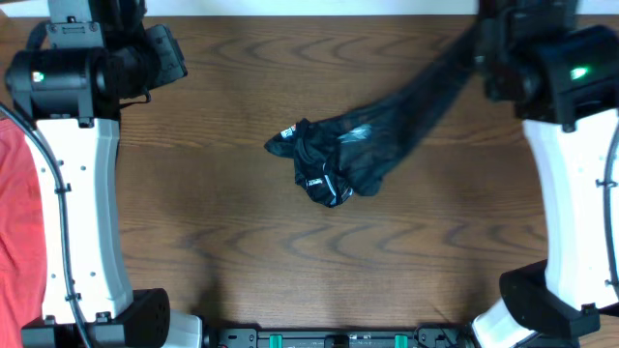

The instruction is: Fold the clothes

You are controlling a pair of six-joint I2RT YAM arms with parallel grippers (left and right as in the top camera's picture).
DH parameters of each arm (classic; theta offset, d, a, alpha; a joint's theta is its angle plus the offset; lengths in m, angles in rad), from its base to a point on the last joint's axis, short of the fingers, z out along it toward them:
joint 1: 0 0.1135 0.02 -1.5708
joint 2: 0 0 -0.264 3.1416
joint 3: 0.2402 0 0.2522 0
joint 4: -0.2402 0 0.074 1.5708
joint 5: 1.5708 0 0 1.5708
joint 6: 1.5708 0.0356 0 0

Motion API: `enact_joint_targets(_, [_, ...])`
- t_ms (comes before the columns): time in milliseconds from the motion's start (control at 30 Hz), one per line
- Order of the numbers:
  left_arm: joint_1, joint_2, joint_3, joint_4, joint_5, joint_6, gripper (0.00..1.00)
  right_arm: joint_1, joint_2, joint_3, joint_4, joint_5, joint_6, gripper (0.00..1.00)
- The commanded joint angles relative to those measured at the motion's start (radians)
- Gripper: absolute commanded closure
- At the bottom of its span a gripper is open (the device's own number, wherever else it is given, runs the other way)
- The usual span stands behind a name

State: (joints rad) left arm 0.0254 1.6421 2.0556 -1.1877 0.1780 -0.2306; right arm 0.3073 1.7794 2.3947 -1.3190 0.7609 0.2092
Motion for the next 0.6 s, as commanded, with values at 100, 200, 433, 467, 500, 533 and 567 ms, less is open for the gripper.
enact_joint_targets(100, [-0.061, 0.006, -0.122, 0.022, 0.006, 0.017, 0.94, -0.121, -0.011, 0.012, -0.069, -0.142, 0.06, 0.99])
enact_joint_targets(200, [-0.131, 0.006, -0.204, 0.062, 0.006, 0.016, 0.94, -0.122, -0.01, 0.012, -0.081, -0.168, 0.06, 0.99])
enact_joint_targets(433, [-0.32, 0.006, -0.392, 0.1, 0.04, 0.016, 0.94, -0.097, -0.01, 0.012, -0.093, -0.202, 0.06, 0.99])
enact_joint_targets(467, [-0.349, 0.006, -0.425, 0.105, 0.053, 0.016, 0.94, -0.097, -0.01, 0.012, -0.093, -0.215, 0.06, 0.99])
enact_joint_targets(500, [-0.378, 0.006, -0.459, 0.112, 0.07, 0.016, 0.94, -0.097, -0.01, 0.012, -0.092, -0.22, 0.06, 0.99])
enact_joint_targets(533, [-0.402, 0.006, -0.488, 0.12, 0.084, 0.016, 0.94, -0.097, -0.01, 0.012, -0.092, -0.22, 0.06, 0.99])
enact_joint_targets(567, [-0.429, 0.006, -0.523, 0.131, 0.097, 0.016, 0.94, -0.097, -0.01, 0.012, -0.092, -0.22, 0.06, 0.99])
